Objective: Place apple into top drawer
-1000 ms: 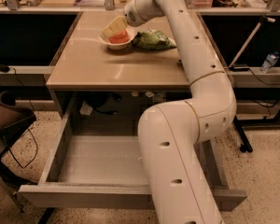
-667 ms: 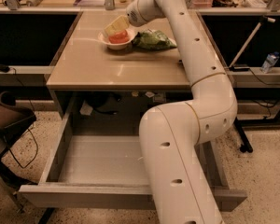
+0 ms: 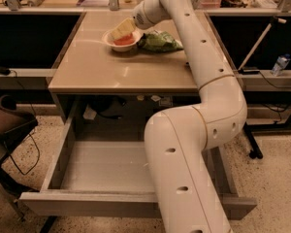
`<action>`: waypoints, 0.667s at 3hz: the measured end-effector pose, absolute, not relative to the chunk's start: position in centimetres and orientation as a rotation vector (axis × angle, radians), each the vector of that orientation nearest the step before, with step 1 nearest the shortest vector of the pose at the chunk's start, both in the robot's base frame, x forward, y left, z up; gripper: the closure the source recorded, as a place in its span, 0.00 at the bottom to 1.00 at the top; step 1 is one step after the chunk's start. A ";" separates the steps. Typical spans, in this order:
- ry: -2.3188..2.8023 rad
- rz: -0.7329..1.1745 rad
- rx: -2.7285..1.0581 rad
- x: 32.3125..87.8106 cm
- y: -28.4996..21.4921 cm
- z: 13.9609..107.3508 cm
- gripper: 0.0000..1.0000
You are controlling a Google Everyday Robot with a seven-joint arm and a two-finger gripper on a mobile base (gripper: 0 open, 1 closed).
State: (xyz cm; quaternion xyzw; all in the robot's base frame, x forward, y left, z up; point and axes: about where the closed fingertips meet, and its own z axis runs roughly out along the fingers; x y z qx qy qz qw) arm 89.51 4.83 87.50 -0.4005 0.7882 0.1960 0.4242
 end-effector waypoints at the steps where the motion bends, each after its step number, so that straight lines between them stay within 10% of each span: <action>1: 2.034 0.455 -0.984 90.0 4.1 85.6 0.00; 2: 2.033 0.464 -0.985 90.0 4.5 85.5 0.00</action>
Offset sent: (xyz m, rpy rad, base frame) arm 0.0040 -0.0060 -0.0159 -0.0317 0.0289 -0.0308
